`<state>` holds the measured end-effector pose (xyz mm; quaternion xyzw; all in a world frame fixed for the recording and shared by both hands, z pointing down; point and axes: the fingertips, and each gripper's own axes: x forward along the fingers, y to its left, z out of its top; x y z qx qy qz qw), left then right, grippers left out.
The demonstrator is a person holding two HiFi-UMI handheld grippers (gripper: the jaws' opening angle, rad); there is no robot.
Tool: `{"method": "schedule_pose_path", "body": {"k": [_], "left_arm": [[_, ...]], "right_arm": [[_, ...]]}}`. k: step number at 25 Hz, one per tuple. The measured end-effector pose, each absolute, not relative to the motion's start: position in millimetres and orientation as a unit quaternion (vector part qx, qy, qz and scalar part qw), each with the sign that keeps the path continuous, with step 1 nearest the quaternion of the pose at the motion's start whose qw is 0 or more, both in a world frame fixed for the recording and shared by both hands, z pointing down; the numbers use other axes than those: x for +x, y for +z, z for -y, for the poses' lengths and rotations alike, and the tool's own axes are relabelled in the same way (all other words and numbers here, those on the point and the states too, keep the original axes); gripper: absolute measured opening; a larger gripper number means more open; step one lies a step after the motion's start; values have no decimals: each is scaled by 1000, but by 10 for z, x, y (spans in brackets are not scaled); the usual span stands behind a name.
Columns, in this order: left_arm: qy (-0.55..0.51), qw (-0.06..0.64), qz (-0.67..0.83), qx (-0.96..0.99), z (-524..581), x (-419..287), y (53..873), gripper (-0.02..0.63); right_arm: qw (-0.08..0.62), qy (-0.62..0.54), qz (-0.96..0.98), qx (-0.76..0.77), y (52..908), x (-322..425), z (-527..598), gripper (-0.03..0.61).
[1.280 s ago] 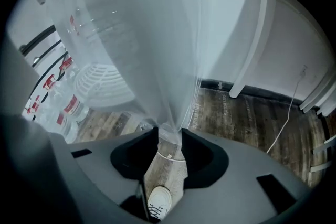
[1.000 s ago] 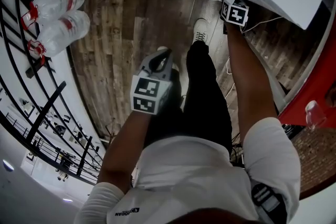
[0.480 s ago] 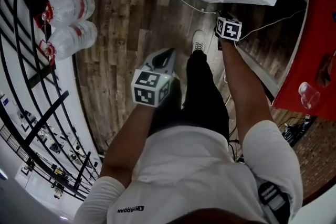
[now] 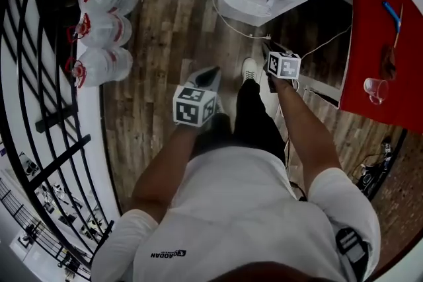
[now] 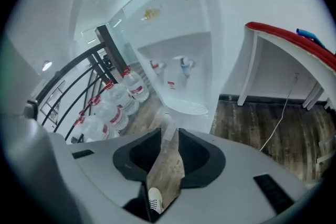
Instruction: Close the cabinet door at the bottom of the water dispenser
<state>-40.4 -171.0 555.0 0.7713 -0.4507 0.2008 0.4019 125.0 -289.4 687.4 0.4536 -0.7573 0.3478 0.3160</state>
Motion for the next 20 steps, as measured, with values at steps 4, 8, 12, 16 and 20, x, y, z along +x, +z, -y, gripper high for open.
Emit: {"method": "schedule_pose_path", "body": {"k": [4,8,12,16,20], "left_arm": [[185,381,450,786,1567,-493,5266,-3],[173,368,439,801,1354,-547,5008,-3],[165,344,427,820,1190,-543,4676,-3],[142,319,421,837,1081,-449,4290,-3],[125,295,425,847,900,-343,3988,-3]], "right_arm": [[285,335,791,426,6069,1045,2423,52],[231,324,830,391,5234,763,1926,25],[178,332,854,359,4594,523,1535,23],[138,306,881,332,4042,455,1289,23],[118,273,902,313,3653,494,984,23]]}}
